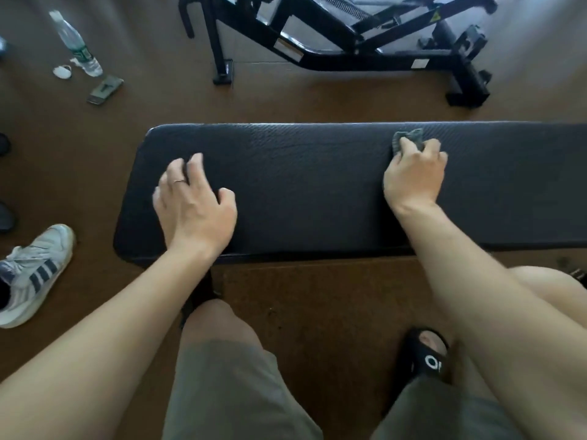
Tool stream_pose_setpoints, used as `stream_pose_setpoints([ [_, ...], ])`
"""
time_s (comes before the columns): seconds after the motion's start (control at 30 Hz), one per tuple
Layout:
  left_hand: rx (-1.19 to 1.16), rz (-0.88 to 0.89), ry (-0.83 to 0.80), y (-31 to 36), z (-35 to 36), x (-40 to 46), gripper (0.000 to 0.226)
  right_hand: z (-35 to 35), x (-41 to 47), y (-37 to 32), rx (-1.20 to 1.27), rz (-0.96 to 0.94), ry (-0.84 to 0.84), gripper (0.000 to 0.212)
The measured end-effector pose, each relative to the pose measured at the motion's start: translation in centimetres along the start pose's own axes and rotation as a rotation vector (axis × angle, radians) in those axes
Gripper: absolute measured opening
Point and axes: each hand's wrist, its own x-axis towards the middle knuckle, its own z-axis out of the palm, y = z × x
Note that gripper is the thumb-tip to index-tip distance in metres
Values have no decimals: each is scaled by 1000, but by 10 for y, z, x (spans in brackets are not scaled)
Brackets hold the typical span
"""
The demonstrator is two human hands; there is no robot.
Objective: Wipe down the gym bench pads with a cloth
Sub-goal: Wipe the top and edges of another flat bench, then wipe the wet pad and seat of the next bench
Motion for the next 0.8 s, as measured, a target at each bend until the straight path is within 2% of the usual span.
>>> stream_pose_setpoints([
  [0.07,-48,100,-73,31,12,-2,60,6,-13,-22,8,4,41,45],
  [0.1,-86,97,-111,45,17,0,57,10,-25,-39,35,-55,41,49],
  [0.17,-193,20,-172,70,21,8,53,16,-59,-77,113,-295,-2,49],
  [0.23,-306,-66,-194,86,15,18,52,13,-90,-101,211,-599,-140,40],
  [0.27,-333,-83,-208,91,9,21,52,7,-94,-104,287,-710,-251,35],
  [0.3,-341,-90,-240,96,2,23,51,-2,-89,-102,404,-741,-400,30],
  [0.33,-344,-85,-287,103,-6,24,50,-14,-78,-96,550,-676,-577,27],
  [0.4,-349,-69,-430,125,-22,28,46,-44,-43,-82,807,-374,-930,27],
  [0.43,-352,-73,-505,141,-29,30,42,-62,-22,-74,900,-224,-998,27],
  [0.53,-441,-137,-661,204,-57,36,23,-122,38,-44,1072,102,-975,28],
  [0.6,-473,-135,-690,252,-81,40,18,-166,71,-27,1124,240,-1023,35],
  [0.7,-451,-104,-686,318,-121,42,25,-230,109,-5,1162,375,-1084,46],
  [0.8,-409,-51,-759,376,-171,38,26,-295,138,13,1198,400,-1078,46],
])
